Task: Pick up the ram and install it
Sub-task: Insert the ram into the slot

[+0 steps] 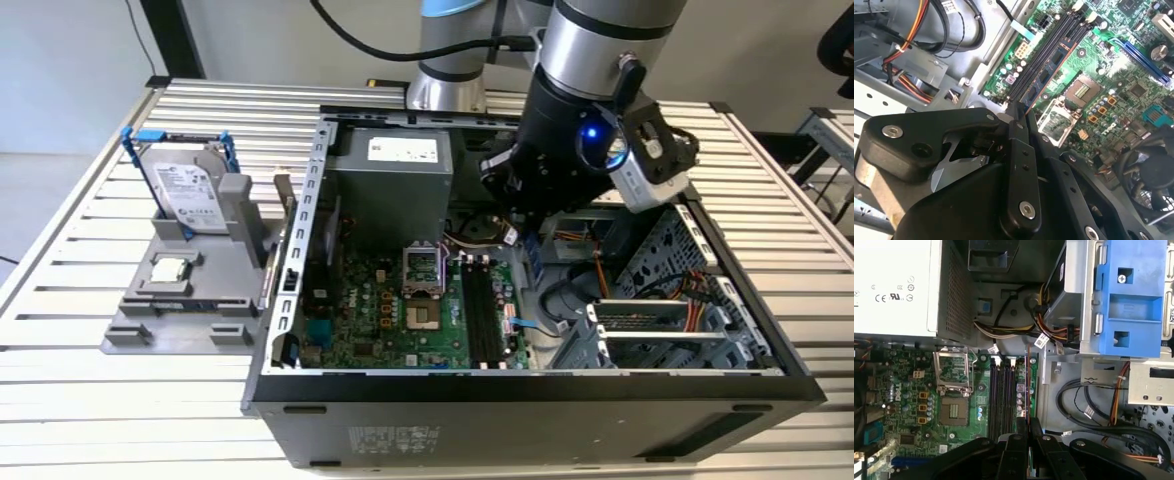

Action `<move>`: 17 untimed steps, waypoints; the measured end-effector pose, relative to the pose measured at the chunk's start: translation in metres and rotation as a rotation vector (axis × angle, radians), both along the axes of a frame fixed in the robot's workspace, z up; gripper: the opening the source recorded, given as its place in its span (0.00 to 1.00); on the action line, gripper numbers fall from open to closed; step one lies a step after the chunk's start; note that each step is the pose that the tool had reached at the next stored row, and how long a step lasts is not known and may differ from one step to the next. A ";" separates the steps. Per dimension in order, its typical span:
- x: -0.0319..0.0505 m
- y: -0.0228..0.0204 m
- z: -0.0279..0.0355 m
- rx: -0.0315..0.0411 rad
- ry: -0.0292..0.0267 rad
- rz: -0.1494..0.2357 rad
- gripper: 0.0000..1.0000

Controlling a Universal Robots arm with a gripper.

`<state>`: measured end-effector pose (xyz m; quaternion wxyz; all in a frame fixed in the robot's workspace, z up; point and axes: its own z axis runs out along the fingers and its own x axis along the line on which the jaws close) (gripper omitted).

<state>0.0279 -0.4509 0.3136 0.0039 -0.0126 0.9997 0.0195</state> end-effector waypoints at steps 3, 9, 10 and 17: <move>0.0000 0.0000 -0.0053 -0.0004 -0.0001 -0.001 0.00; -0.0035 0.0004 -0.0150 -0.0107 -0.0001 -0.036 0.00; -0.0036 0.0004 -0.0169 -0.0107 0.0000 -0.048 0.00; -0.0039 0.0004 -0.0293 -0.0090 0.0005 -0.130 0.00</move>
